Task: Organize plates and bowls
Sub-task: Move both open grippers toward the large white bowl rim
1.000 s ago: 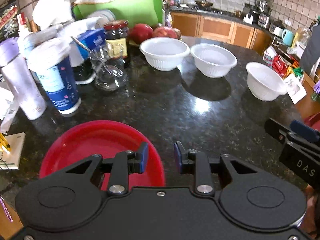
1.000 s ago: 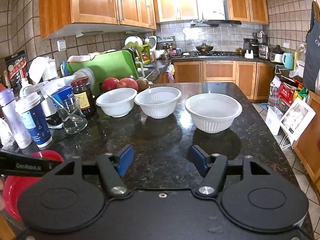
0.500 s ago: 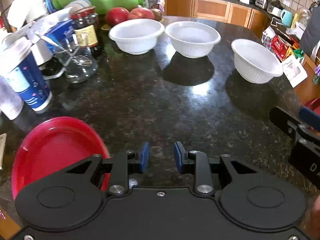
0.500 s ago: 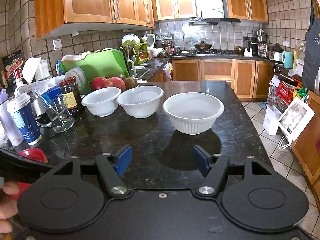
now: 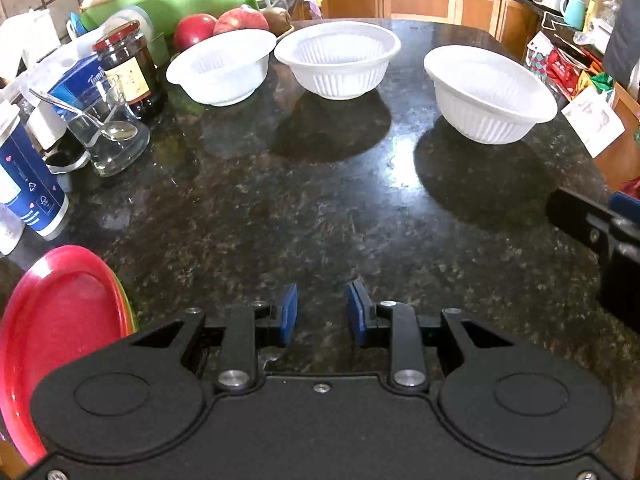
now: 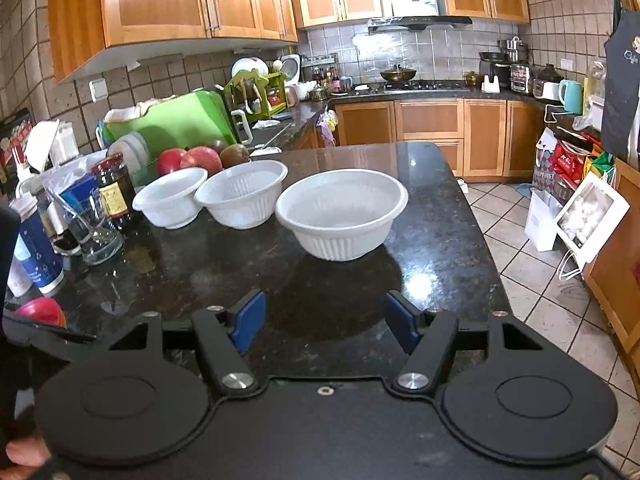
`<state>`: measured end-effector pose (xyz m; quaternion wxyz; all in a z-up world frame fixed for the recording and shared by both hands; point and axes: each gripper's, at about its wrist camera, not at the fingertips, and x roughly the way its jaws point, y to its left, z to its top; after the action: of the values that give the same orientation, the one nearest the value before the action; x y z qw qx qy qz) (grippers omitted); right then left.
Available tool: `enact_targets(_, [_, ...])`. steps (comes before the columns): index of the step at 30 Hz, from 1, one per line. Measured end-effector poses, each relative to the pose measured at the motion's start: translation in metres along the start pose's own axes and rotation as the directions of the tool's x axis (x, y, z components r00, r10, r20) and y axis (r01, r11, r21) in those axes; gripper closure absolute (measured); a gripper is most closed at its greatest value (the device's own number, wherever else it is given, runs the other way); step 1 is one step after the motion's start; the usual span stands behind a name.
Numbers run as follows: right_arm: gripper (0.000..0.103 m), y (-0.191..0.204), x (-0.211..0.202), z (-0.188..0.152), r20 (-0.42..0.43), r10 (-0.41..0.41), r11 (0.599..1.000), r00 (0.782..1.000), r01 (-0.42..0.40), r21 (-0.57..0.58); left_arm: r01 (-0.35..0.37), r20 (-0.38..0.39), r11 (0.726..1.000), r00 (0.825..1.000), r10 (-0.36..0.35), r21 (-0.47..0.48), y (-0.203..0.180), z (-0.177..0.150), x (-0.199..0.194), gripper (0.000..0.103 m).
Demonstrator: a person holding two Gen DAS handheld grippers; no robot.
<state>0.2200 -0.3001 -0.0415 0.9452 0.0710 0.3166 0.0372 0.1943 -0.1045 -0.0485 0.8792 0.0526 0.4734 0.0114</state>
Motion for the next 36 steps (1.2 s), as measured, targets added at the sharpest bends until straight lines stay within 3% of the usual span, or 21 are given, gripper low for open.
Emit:
enact_targets(4, [0.034,-0.004,0.004,0.003,0.021,0.001,1.000,1.000,-0.001,-0.001,-0.018,0.024,1.000,1.000,0.019,-0.025,-0.004,-0.002,0.002,0.062])
enact_targets(13, [0.034,-0.015,0.014,0.011,0.032,0.032,0.999,0.999,-0.032,-0.007,-0.070,0.017,0.991,0.997,0.073,-0.111,0.001,-0.003,0.003,0.043])
enact_targets(23, [0.037,-0.031,0.022,0.029,0.059,0.032,0.999,0.998,-0.033,0.011,-0.057,0.004,0.975,0.998,0.060,-0.216,0.015,-0.009,0.008,0.024])
enact_targets(33, [0.037,-0.038,0.032,0.048,0.108,-0.006,1.000,0.994,0.009,-0.025,-0.064,0.024,0.974,0.997,0.071,-0.217,0.013,-0.014,0.006,0.023])
enact_targets(36, [0.037,-0.039,0.030,0.051,0.162,-0.025,0.999,0.986,0.031,-0.039,-0.069,0.022,0.974,0.997,0.075,-0.217,0.012,-0.013,0.006,0.023])
